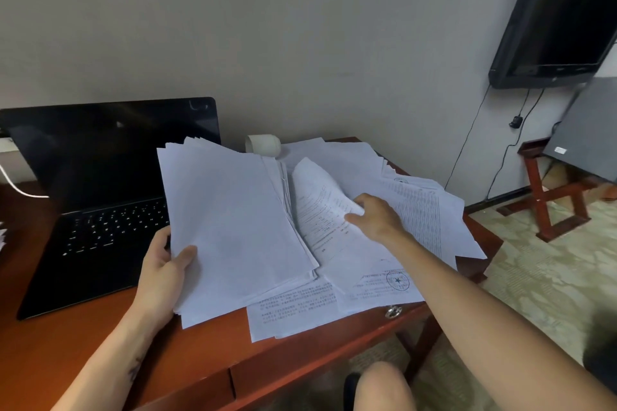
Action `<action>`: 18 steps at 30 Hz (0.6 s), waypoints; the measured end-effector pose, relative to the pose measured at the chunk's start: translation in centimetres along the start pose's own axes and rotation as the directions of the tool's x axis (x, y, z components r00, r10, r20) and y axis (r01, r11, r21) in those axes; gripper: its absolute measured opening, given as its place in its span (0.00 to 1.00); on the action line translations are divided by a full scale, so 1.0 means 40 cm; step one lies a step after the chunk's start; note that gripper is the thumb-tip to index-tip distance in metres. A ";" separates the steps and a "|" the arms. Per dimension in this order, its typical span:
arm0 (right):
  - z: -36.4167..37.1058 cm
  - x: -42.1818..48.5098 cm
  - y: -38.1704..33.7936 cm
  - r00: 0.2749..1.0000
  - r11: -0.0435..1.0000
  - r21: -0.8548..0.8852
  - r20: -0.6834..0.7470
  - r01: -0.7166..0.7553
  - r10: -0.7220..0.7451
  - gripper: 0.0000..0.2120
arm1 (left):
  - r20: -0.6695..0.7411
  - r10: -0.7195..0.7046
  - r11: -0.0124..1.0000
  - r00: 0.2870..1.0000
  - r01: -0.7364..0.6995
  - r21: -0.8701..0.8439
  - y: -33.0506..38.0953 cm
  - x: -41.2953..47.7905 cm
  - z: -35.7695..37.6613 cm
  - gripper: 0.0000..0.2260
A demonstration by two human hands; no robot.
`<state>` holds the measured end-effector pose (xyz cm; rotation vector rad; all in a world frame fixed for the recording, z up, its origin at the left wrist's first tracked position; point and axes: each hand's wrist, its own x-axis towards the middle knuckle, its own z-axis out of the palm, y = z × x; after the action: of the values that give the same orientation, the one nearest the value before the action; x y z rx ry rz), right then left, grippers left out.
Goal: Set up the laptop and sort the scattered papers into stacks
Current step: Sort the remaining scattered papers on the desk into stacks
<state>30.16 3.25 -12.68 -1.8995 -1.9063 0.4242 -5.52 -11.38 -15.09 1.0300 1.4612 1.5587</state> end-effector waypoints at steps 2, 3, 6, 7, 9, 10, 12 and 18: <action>-0.022 0.011 0.020 0.998 1.000 -0.015 -0.062 -0.011 0.010 0.22 | 0.005 0.010 1.000 1.000 -0.010 0.008 0.011 0.010 0.008 0.17; -0.032 0.019 0.032 0.996 1.000 -0.011 -0.085 -0.017 0.017 0.23 | 0.006 0.012 1.000 1.000 -0.012 0.008 0.017 0.018 0.014 0.17; -0.057 0.052 0.061 0.991 0.998 0.025 -0.121 -0.056 0.059 0.22 | 0.008 0.028 1.000 1.000 -0.028 -0.007 0.035 0.049 0.037 0.17; -0.061 0.064 0.067 0.990 0.996 0.048 -0.121 -0.072 0.077 0.21 | 0.006 0.037 0.999 0.999 -0.037 -0.007 0.040 0.060 0.047 0.17; -0.063 0.094 0.076 0.984 0.986 0.122 -0.127 -0.110 0.125 0.19 | -0.004 0.057 0.998 0.998 -0.057 -0.011 0.044 0.081 0.068 0.17; -0.060 0.107 0.078 0.977 0.976 0.170 -0.138 -0.136 0.160 0.18 | -0.014 0.062 0.998 0.998 -0.062 -0.018 0.044 0.090 0.077 0.17; -0.049 0.131 0.081 0.956 0.940 0.273 -0.151 -0.204 0.251 0.21 | -0.033 0.060 0.998 0.998 -0.061 -0.031 0.040 0.106 0.090 0.17; -0.007 0.160 0.081 0.961 0.965 -0.092 -0.157 -0.244 0.228 0.36 | -0.058 0.075 0.997 0.995 -0.075 0.001 0.009 0.110 0.073 0.18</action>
<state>33.23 9.70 -13.56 -2.1780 -1.6477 0.2455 -4.54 -6.23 -14.40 1.0572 1.4754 1.6553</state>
